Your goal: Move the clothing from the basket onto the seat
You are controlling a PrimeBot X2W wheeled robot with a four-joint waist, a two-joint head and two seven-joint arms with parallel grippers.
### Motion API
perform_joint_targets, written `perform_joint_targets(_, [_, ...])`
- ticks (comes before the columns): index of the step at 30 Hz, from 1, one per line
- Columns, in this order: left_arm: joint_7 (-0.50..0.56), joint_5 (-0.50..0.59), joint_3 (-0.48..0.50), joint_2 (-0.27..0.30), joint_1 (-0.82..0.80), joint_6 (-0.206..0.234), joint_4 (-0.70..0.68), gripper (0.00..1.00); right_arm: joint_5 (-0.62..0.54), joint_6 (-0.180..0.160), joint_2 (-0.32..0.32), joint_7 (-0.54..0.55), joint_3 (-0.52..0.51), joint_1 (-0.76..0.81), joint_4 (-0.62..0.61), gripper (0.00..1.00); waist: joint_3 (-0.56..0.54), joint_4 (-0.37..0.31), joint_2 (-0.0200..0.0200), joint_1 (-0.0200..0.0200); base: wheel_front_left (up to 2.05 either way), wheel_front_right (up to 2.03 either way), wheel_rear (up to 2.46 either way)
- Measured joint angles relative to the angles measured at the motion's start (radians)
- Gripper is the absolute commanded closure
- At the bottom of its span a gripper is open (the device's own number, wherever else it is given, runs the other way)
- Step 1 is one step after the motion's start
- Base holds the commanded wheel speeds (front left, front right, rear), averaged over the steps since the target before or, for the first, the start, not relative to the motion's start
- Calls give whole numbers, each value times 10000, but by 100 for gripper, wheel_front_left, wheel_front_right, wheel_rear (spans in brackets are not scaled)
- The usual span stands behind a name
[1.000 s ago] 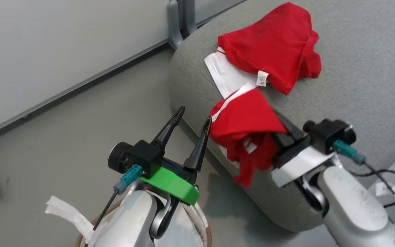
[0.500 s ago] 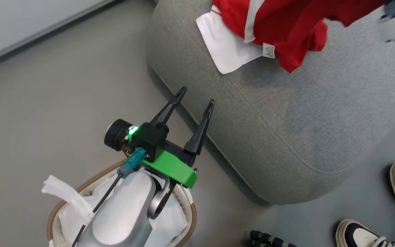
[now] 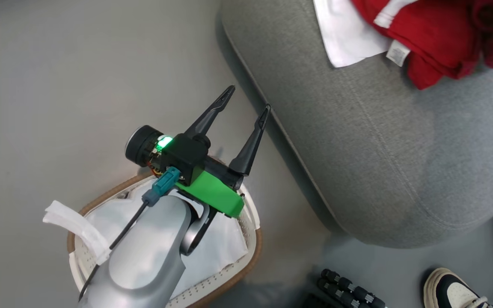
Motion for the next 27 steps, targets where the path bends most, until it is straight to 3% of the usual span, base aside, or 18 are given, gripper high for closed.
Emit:
perform_joint_targets(7, [0,-21,190,113,56,0,73,0,-50,0,869,0,-412,1310,-121,0,175,296,0,0,0,0,0])
perform_joint_targets(15, [0,-128,623,4,388,0,184,0,232,0,1152,-2,-332,3206,-886,0,-418,187,0,0,0,0,0])
perform_joint_targets(22, [0,-155,1300,-209,974,0,151,0,497,0,1358,0,265,4521,-1570,0,-1118,310,0,0,0,0,0])
perform_joint_targets(27, [0,115,2318,-339,1462,0,44,0,920,0,1797,0,1064,5088,-2213,0,-1548,824,-1,0,0,0,0])
